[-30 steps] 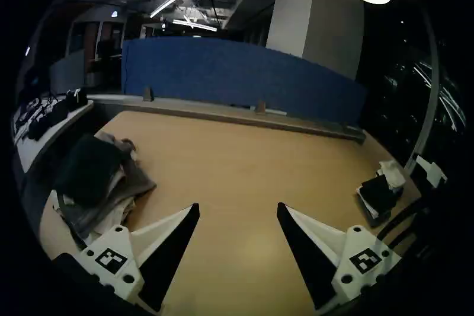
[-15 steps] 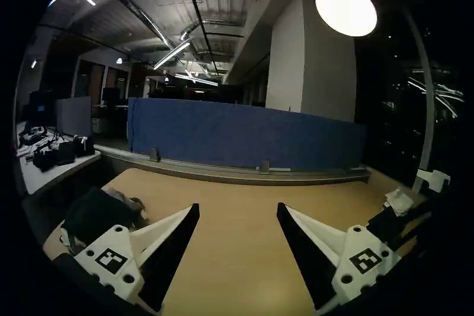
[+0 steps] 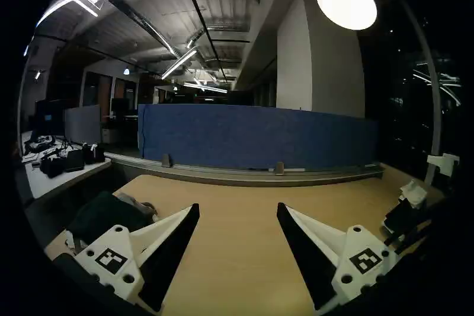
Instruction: Fold towel
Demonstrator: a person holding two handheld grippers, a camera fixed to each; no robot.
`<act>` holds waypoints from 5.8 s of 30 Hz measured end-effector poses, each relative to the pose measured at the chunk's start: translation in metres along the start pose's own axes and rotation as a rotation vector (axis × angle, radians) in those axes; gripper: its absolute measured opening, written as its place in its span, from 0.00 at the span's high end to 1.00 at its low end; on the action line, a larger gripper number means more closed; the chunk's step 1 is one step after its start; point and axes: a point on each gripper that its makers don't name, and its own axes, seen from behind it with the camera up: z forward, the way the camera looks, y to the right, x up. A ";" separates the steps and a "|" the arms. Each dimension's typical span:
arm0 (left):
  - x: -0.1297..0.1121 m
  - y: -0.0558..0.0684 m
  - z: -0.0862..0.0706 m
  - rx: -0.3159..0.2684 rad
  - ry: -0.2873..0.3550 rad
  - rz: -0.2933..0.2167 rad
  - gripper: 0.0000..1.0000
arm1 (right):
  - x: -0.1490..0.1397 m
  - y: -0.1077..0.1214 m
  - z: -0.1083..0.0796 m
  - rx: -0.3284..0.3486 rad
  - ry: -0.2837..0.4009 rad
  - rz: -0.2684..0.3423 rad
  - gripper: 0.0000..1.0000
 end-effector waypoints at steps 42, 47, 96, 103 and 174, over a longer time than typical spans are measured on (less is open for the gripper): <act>-0.103 -0.065 0.034 0.056 0.122 0.049 0.03 | -0.025 -0.047 0.042 0.015 -0.031 -0.038 0.00; -0.108 -0.063 0.035 0.052 0.117 0.054 0.03 | -0.025 -0.049 0.044 0.022 -0.029 -0.035 0.00; -0.110 -0.060 0.036 0.042 0.112 0.057 0.02 | -0.116 0.062 0.039 -0.041 0.104 0.055 0.00; -0.110 -0.060 0.036 0.042 0.112 0.057 0.02 | -0.138 0.059 0.043 -0.034 0.093 0.058 0.00; -0.110 -0.060 0.035 0.042 0.112 0.057 0.02 | -0.159 0.042 0.045 -0.039 0.079 -0.055 0.00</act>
